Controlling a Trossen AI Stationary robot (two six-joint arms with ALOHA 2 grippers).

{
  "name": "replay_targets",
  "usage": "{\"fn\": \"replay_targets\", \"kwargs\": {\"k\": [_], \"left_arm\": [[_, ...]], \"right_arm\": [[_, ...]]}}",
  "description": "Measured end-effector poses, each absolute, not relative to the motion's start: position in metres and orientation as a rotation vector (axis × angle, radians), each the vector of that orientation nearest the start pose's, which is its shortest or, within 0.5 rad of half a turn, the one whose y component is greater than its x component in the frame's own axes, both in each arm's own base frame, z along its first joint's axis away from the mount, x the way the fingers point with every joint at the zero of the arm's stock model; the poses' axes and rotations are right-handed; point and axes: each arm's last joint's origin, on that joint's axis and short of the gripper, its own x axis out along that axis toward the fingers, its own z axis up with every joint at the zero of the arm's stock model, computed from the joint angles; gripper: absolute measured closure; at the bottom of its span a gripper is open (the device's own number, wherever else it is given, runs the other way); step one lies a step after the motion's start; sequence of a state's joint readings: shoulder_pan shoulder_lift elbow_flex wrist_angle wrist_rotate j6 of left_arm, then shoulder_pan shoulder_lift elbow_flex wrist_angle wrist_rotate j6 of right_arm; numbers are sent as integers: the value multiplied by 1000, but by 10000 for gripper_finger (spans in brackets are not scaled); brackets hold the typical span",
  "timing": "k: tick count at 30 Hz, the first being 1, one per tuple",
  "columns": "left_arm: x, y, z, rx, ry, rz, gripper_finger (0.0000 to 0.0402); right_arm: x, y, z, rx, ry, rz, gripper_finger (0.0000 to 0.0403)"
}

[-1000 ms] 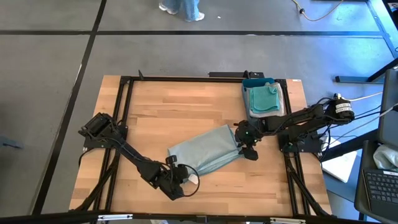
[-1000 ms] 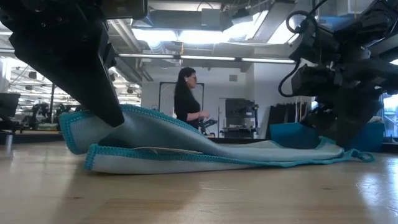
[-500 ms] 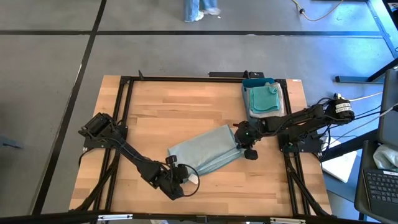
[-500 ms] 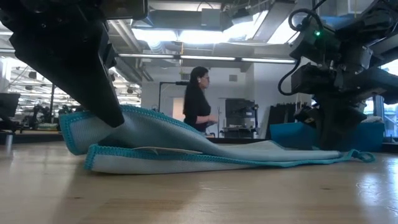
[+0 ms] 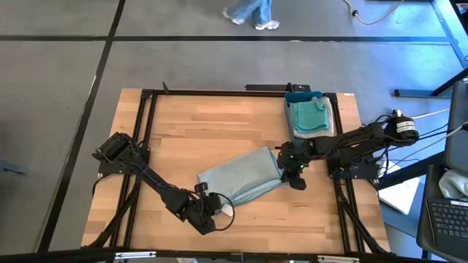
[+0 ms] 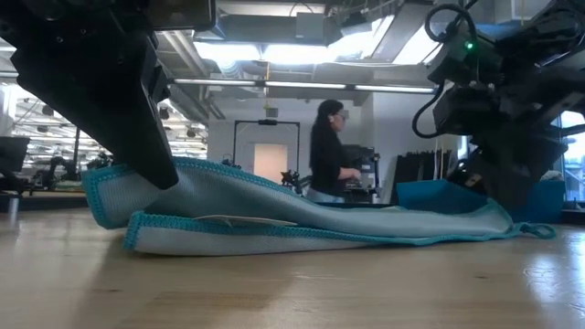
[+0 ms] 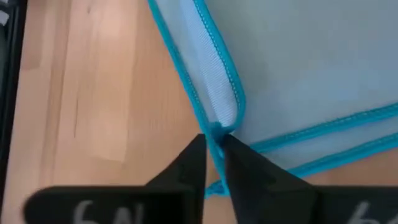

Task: Fold microfiber towels
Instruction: Fold the light blue microfiber cloth

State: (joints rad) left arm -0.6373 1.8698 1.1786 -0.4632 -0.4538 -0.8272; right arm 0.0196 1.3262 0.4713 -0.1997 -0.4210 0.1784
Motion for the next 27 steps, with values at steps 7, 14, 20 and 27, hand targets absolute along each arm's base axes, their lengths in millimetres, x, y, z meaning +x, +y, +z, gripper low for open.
{"fn": "replay_targets", "kwargs": {"k": [7, 14, 20, 27], "left_arm": [[299, -206, 160, -159, 955, 244, 401], [299, -206, 160, -160, 954, 244, 401], [299, -206, 160, -161, 953, 244, 401], [299, -206, 160, -162, 951, 243, 401]], "right_arm": [[209, 15, 132, 377, 1074, 259, 253], [210, 13, 132, 340, 1062, 189, 207], [211, 22, 129, 328, 1071, 219, 218], [210, 29, 128, 228, 1064, 179, 284]]}}
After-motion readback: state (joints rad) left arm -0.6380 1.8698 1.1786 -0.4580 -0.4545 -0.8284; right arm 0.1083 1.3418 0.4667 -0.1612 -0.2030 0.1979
